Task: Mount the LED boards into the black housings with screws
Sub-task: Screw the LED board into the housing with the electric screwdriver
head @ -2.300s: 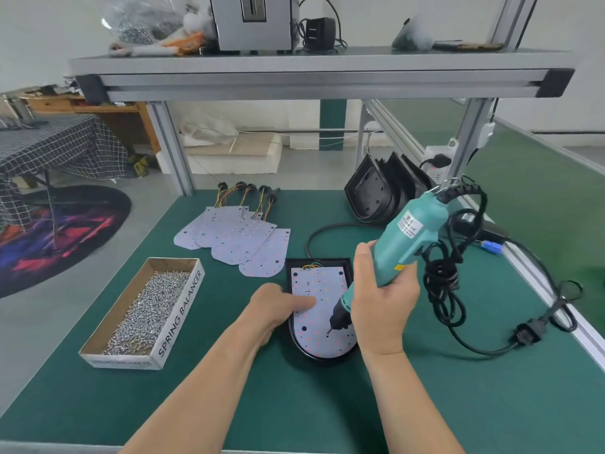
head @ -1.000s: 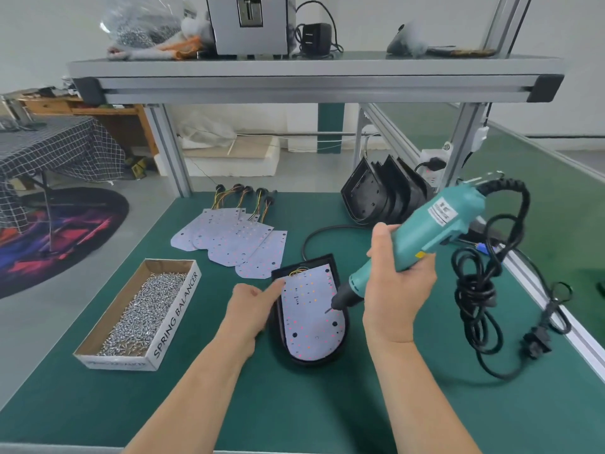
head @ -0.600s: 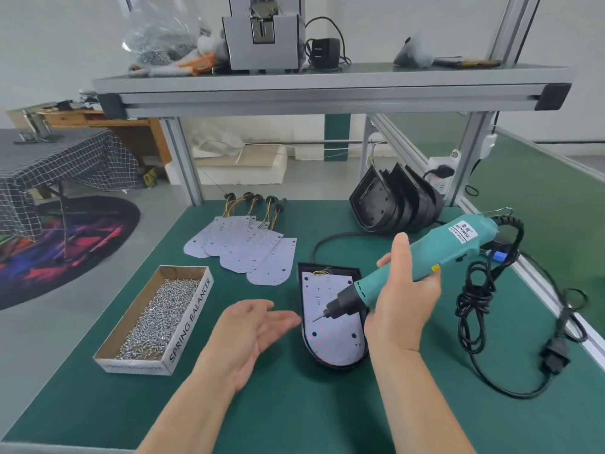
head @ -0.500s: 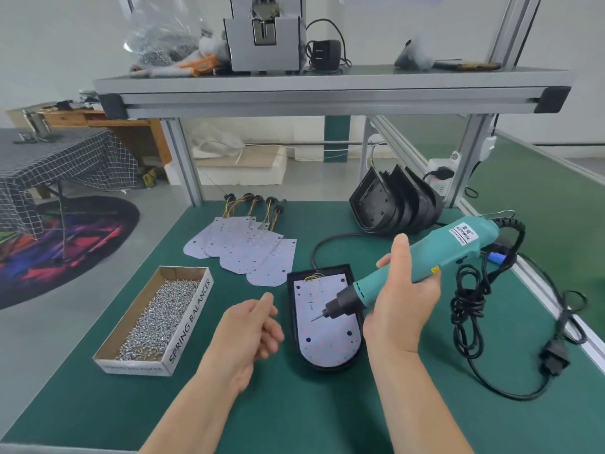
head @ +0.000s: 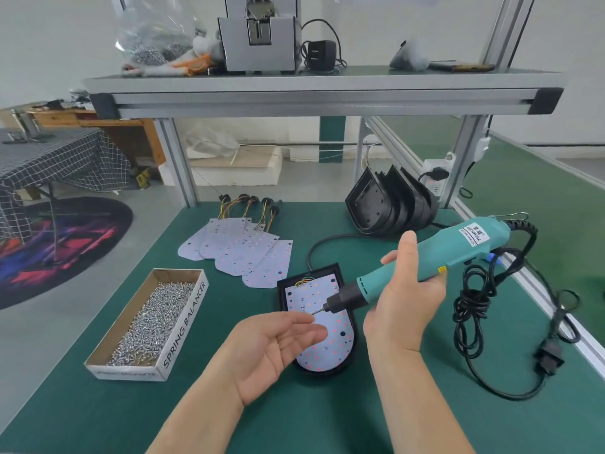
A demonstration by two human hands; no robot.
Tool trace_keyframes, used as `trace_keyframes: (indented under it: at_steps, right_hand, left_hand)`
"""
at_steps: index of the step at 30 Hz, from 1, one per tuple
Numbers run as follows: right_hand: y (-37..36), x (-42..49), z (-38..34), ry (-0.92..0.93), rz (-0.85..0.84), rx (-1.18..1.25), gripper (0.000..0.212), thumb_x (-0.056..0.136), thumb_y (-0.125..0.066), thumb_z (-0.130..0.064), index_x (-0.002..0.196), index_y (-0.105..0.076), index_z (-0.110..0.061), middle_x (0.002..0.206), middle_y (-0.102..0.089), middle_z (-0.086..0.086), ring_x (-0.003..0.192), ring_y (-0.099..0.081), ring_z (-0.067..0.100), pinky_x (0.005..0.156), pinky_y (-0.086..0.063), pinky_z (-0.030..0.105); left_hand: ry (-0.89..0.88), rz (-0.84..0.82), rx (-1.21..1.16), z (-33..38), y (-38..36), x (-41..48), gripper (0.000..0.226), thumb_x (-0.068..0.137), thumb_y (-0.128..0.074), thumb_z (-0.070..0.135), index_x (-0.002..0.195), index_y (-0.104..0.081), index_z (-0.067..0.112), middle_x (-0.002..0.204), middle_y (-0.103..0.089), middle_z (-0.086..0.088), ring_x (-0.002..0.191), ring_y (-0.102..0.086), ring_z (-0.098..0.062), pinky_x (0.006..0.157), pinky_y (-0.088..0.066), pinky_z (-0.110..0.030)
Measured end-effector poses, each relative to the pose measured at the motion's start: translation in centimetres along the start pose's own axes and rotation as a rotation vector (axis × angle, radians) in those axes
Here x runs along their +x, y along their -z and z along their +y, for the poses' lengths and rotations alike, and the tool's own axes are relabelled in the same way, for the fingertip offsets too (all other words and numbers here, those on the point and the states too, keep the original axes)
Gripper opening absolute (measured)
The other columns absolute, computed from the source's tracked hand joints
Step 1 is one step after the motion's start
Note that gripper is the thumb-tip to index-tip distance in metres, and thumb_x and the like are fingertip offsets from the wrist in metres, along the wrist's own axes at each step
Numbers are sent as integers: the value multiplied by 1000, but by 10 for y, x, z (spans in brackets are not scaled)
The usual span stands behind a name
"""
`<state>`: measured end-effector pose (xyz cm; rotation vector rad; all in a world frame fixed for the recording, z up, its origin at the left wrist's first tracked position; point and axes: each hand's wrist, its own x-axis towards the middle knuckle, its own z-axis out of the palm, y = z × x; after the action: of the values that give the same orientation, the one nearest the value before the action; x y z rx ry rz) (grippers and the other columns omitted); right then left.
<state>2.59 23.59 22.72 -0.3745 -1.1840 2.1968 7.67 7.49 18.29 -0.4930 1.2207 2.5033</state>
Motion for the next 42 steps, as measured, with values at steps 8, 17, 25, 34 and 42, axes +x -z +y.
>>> trace_keyframes:
  at_steps: [8,17,25,34,42]
  right_hand:
    - [-3,-3,-1,27,-21,7,32,84,-71,-42,84,-53,-16,63,-58,-10,61,-52,10,67,-44,32]
    - [-2,1,0,56,-29,13,33,85,-70,-38,90,-55,-10,61,-57,-10,59,-52,7,58,-46,19]
    - [-1,2,2,58,-35,-3,31,82,-71,-42,85,-54,-17,62,-58,-10,59,-53,8,59,-46,19]
    - [-3,0,6,28,17,12,31,82,-70,-43,80,-52,-19,62,-55,-9,60,-51,12,66,-46,33]
    - [-7,12,3,29,38,30,25,85,-70,-37,77,-50,-24,61,-55,-8,59,-50,12,68,-44,36]
  left_hand:
    - [81,77,-134,-7,-7,1,15,74,-74,3,85,-65,-2,81,-71,-18,57,-68,-21,44,-53,-21]
    - [135,36,-358,-8,-13,1,26,60,-73,-9,86,-74,-13,80,-67,-21,58,-66,-21,47,-56,-20]
    - [59,27,-278,-11,-12,3,20,56,-71,-11,75,-76,-8,79,-69,-22,59,-68,-22,49,-56,-20]
    - [-371,102,47,-28,-17,6,10,62,-76,5,71,-76,10,81,-71,-13,72,-70,-20,67,-57,-20]
    - [-454,53,330,-23,-9,13,35,71,-83,14,104,-74,20,89,-75,-12,82,-73,-23,70,-56,-23]
